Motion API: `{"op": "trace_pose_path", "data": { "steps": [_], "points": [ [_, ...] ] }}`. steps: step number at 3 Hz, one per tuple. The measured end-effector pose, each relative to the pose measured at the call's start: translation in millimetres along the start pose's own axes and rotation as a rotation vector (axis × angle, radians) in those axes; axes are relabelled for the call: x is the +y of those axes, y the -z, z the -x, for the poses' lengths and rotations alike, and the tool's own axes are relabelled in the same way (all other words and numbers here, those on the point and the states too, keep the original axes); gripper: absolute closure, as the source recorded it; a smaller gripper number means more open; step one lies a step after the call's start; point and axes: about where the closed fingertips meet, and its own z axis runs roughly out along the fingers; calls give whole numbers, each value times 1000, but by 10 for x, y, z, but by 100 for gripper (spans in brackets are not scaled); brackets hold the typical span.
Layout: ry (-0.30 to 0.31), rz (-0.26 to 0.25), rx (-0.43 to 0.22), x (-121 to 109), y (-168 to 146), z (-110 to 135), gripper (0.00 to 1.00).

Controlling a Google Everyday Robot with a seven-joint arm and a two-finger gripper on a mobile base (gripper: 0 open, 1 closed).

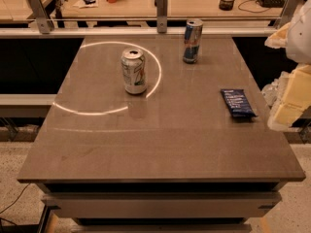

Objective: Move rxbar blueberry near redbull can

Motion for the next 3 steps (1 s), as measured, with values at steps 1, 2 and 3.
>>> {"op": "trace_pose_path", "data": {
  "steps": [1, 2, 3],
  "points": [
    [0, 0, 0, 0, 0, 0, 0],
    [-47, -12, -21, -39, -16, -21, 0],
    [-150, -35, -102, -66, -161, -150, 0]
  ]
}}
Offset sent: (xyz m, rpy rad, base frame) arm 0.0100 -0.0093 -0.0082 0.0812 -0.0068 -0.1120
